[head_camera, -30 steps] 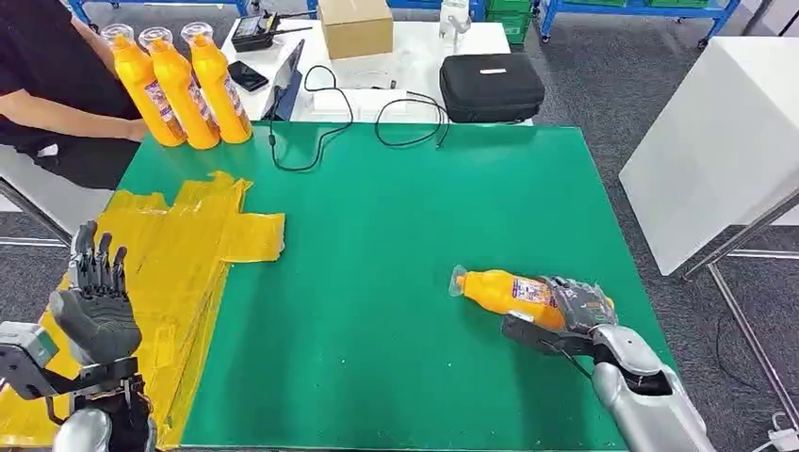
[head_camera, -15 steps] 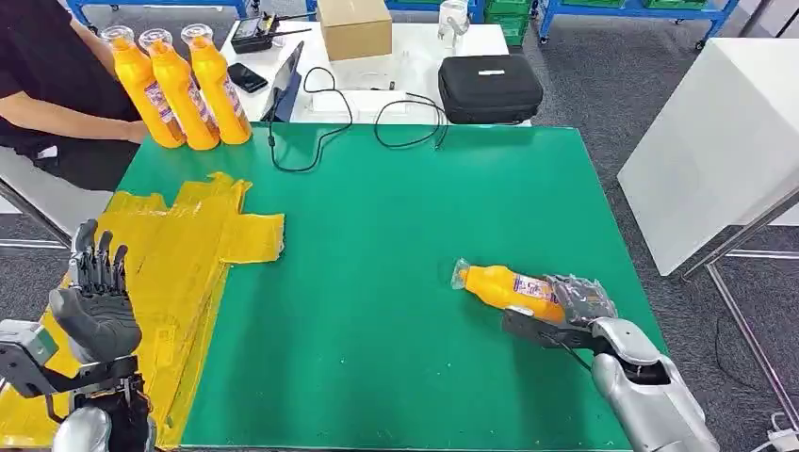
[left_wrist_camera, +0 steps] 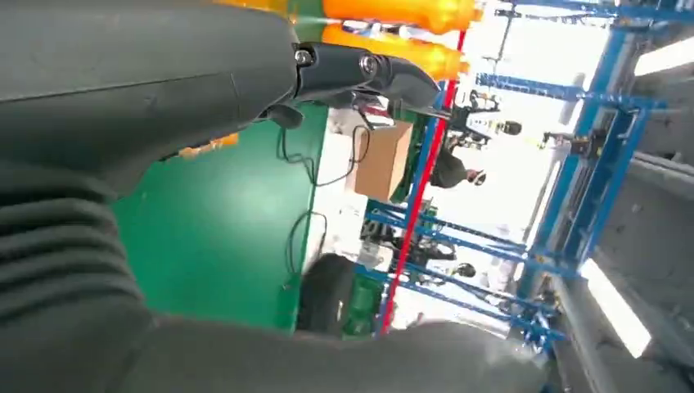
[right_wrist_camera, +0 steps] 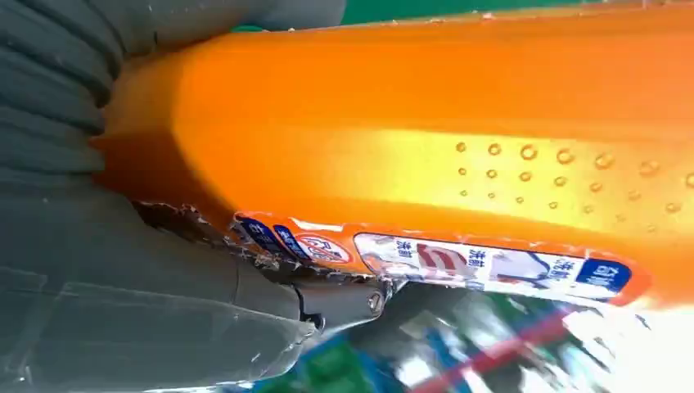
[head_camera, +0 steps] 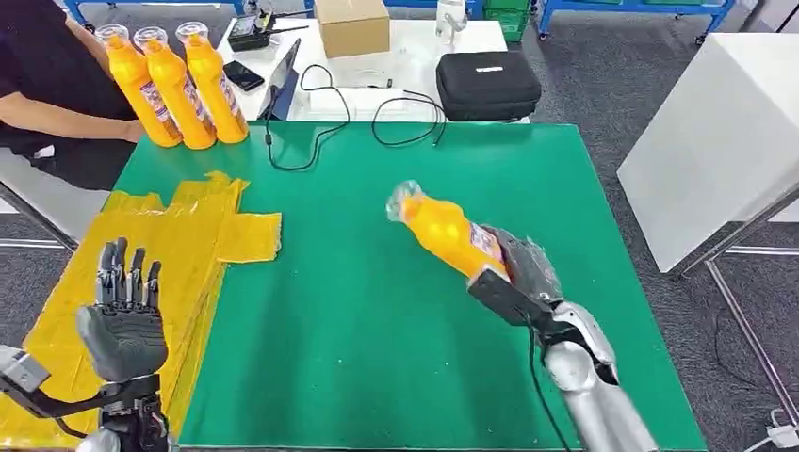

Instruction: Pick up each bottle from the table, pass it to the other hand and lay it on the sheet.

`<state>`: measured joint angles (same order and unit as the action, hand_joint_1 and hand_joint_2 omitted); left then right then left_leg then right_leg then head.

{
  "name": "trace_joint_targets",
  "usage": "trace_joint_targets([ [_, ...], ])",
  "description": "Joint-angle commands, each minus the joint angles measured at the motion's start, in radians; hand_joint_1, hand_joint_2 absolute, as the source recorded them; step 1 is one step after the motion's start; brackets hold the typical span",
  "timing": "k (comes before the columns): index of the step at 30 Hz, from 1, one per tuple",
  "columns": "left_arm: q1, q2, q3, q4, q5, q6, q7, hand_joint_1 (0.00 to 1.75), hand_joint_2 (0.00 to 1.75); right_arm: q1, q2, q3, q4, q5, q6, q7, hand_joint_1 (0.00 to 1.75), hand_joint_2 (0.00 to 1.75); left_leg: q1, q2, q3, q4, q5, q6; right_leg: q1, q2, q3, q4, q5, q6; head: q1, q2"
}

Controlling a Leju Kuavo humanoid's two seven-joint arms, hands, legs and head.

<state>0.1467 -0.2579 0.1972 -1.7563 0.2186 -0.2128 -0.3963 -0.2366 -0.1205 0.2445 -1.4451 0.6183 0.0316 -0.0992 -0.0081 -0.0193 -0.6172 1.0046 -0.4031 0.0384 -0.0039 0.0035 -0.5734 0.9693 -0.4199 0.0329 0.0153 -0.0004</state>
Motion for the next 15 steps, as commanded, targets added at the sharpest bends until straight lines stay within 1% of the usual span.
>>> trace_joint_targets([
  [1, 0.017, -0.033, -0.031, -0.002, 0.049, -0.003, 0.013, 0.00, 1.75, -0.031, 0.067, 0.041, -0.124, -0.068, -0.014, -0.089, 1.75, 1.75, 0.001, -0.001, 0.002, 0.001, -0.002, -0.003, 0.001, -0.003, 0.003, 0.000, -0.003, -0.001, -0.001, 0.000],
  [2, 0.034, -0.057, -0.069, -0.032, 0.039, -0.026, -0.004, 0.00, 1.75, -0.043, 0.093, 0.092, -0.165, -0.094, 0.015, -0.127, 1.75, 1.75, 0.000, 0.000, -0.001, 0.000, -0.001, -0.002, 0.001, -0.002, 0.002, 0.001, -0.002, 0.000, -0.001, 0.000],
  [3, 0.056, -0.080, -0.131, -0.067, 0.001, 0.000, -0.009, 0.00, 1.75, -0.058, 0.141, 0.157, -0.200, -0.070, 0.010, -0.073, 1.75, 1.75, 0.000, 0.003, -0.002, 0.001, -0.002, -0.003, 0.001, 0.001, 0.002, 0.001, -0.002, 0.000, -0.001, 0.000],
  [4, 0.065, -0.076, -0.172, -0.085, -0.012, 0.041, -0.012, 0.00, 1.75, -0.074, 0.151, 0.207, -0.210, -0.061, -0.007, -0.025, 1.75, 1.75, 0.000, 0.005, -0.003, 0.003, -0.003, -0.004, 0.001, 0.003, 0.000, 0.003, -0.002, 0.000, 0.000, 0.000],
  [5, 0.068, -0.061, -0.198, -0.094, -0.007, 0.071, -0.016, 0.00, 1.75, -0.088, 0.149, 0.243, -0.207, -0.068, -0.025, -0.002, 1.75, 1.75, 0.000, 0.006, -0.006, 0.002, -0.002, -0.003, 0.001, 0.004, -0.002, 0.003, -0.001, 0.000, -0.001, 0.000],
  [6, 0.068, -0.048, -0.205, -0.099, 0.001, 0.088, -0.018, 0.00, 1.75, -0.101, 0.148, 0.263, -0.196, -0.077, -0.039, 0.010, 1.75, 1.75, 0.000, 0.009, -0.006, 0.003, -0.003, -0.004, 0.001, 0.006, -0.003, 0.004, -0.001, 0.000, 0.000, 0.000],
  [7, 0.067, -0.040, -0.203, -0.099, 0.008, 0.092, -0.019, 0.00, 1.75, -0.105, 0.146, 0.267, -0.185, -0.085, -0.047, 0.012, 1.75, 1.75, 0.000, 0.010, -0.004, 0.003, -0.004, -0.004, 0.001, 0.007, -0.002, 0.004, -0.001, -0.001, -0.001, 0.000],
  [8, 0.066, -0.035, -0.198, -0.101, 0.010, 0.093, -0.021, 0.00, 1.75, -0.108, 0.144, 0.267, -0.176, -0.090, -0.051, 0.011, 1.75, 1.75, 0.000, 0.006, -0.005, 0.001, -0.002, -0.003, 0.001, 0.003, -0.002, 0.002, 0.000, -0.001, -0.001, 0.000],
  [10, 0.065, -0.031, -0.190, -0.101, 0.011, 0.093, -0.021, 0.00, 1.75, -0.107, 0.140, 0.262, -0.170, -0.096, -0.055, 0.004, 1.75, 1.75, 0.001, 0.004, -0.003, 0.001, -0.002, -0.005, 0.002, 0.000, 0.000, 0.001, -0.001, -0.001, -0.001, 0.000],
  [11, 0.065, -0.030, -0.187, -0.100, 0.013, 0.093, -0.021, 0.00, 1.75, -0.107, 0.136, 0.260, -0.168, -0.099, -0.056, 0.000, 1.75, 1.75, 0.001, 0.000, -0.004, 0.001, -0.001, -0.004, 0.002, -0.003, 0.000, 0.000, -0.001, -0.001, -0.001, 0.000],
  [12, 0.065, -0.030, -0.187, -0.100, 0.013, 0.093, -0.021, 0.00, 1.75, -0.107, 0.136, 0.260, -0.168, -0.099, -0.056, 0.000, 1.75, 1.75, 0.001, 0.000, -0.003, 0.001, -0.002, -0.004, 0.002, -0.003, 0.001, 0.001, -0.002, -0.001, -0.001, 0.000],
  [13, 0.065, -0.030, -0.187, -0.100, 0.013, 0.093, -0.021, 0.00, 1.75, -0.107, 0.136, 0.260, -0.168, -0.099, -0.056, 0.000, 1.75, 1.75, 0.001, 0.000, -0.005, 0.000, -0.001, -0.003, 0.001, -0.002, 0.000, 0.000, 0.000, 0.000, -0.001, 0.000],
  [15, 0.065, -0.030, -0.187, -0.100, 0.013, 0.093, -0.021, 0.00, 1.75, -0.107, 0.136, 0.260, -0.168, -0.099, -0.056, 0.000, 1.75, 1.75, 0.001, 0.003, -0.003, 0.001, -0.002, -0.004, 0.002, 0.000, 0.001, 0.001, -0.001, -0.001, -0.001, 0.000],
])
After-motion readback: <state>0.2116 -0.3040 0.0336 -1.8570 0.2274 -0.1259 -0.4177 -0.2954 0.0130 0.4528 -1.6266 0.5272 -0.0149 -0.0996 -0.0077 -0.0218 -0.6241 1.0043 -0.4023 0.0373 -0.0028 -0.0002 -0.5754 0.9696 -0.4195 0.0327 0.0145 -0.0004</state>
